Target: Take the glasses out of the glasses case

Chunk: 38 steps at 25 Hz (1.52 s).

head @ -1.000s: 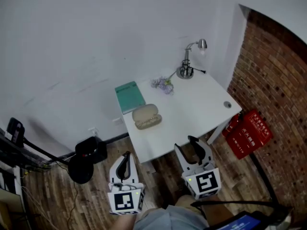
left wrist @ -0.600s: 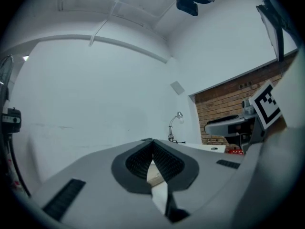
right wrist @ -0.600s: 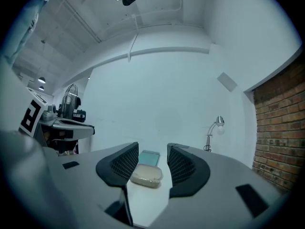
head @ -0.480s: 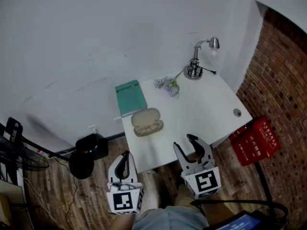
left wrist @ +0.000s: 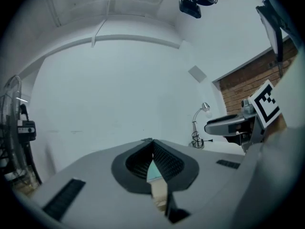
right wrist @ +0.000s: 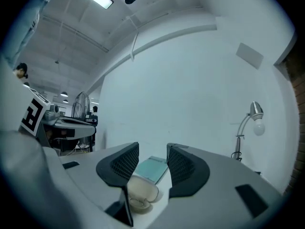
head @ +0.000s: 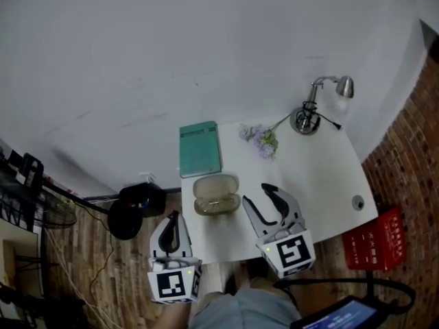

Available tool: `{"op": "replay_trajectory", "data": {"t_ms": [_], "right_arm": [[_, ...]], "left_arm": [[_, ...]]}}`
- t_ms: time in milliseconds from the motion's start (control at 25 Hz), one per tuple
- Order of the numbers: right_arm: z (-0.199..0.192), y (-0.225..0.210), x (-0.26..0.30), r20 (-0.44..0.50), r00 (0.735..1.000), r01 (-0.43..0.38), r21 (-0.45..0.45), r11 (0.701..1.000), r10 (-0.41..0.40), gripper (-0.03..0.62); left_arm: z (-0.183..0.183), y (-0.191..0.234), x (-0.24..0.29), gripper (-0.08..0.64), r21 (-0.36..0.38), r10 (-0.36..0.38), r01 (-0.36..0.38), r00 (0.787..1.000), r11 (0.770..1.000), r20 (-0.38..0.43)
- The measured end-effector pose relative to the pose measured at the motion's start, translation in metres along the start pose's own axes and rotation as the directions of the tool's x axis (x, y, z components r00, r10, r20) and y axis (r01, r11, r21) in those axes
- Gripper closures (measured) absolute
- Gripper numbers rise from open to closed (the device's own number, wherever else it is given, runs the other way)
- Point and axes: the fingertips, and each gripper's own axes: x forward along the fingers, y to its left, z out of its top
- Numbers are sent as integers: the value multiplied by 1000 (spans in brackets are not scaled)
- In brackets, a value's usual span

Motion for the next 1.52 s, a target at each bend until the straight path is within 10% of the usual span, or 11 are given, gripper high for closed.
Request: {"op": "replay_trajectory", "data": {"t_ms": [720,1520], "right_arm": [[-2,4,104,-78,967,-249,-87,965,242,407],[-123,52,140,-349,846,-430,1,903,404,425]], "left_arm": [[-20,54,59,554,-77,140,-141,990,987,-21],[-82,104,69,554,-124,194,-213,969,969,-154]]}}
